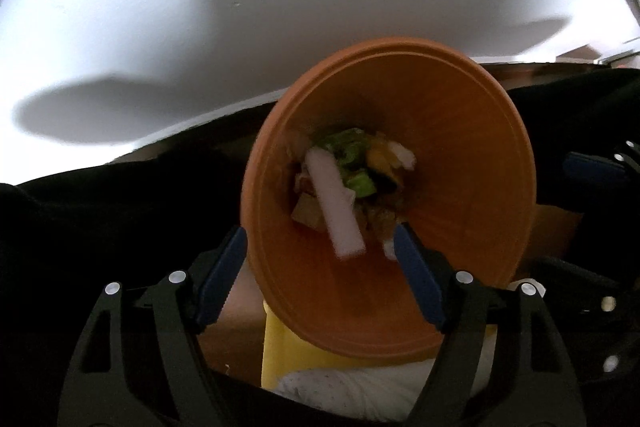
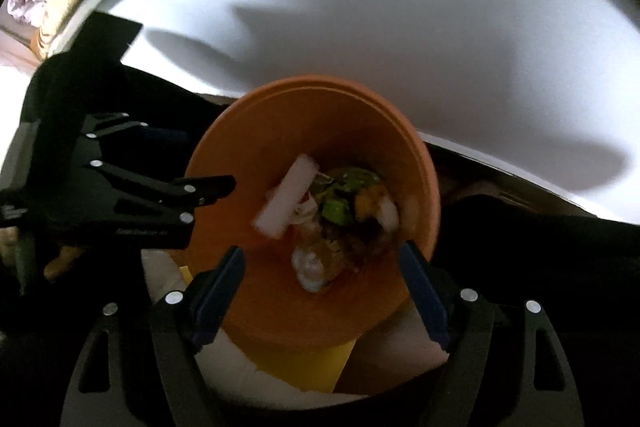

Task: Collect trash
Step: 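Carry the dinosaur and foam tube into the orange bucket and open both tools, then grasp the translucent grey cup with the right tool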

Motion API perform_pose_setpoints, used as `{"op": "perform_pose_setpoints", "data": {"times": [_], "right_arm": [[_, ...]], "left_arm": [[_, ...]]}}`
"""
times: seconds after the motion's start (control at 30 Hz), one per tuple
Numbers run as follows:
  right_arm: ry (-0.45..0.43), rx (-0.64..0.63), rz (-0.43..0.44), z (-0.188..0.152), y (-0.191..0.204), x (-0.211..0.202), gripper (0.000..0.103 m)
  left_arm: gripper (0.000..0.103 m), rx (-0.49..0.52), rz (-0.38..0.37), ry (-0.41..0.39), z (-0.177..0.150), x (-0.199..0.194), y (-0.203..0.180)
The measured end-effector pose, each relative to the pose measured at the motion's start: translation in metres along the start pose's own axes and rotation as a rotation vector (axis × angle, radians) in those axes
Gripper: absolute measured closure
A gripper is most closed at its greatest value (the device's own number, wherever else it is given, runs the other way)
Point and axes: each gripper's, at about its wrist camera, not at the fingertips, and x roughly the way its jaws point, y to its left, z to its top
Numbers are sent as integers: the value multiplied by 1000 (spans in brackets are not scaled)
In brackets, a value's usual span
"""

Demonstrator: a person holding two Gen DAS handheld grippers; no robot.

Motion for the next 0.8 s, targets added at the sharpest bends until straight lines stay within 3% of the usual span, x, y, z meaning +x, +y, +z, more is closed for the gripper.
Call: {"op": "perform_pose_setpoints", "data": {"times": [0.2, 0.3, 0.47, 0.6, 0.67, 0.8], "right_arm": [[-86, -22, 31, -5, 1, -53, 25], [-166, -65, 51, 1, -3, -100, 25], [-403, -94, 41, 37, -15, -186, 24], [-570, -125, -107, 90, -38, -224, 21], [-601, -162, -198, 125, -51, -229, 21], [-573, -250, -337, 186, -72, -223, 21]], "left_arm": [[29, 12, -90, -51, -6, -28, 1], [29, 72, -119, -147, -13, -65, 0], [29, 186, -122, -339, -27, -131, -6], [27, 200, -99, -457, -23, -168, -12], [27, 184, -113, -497, -18, -181, -15], [26, 166, -148, -570, -8, -199, -15]]}}
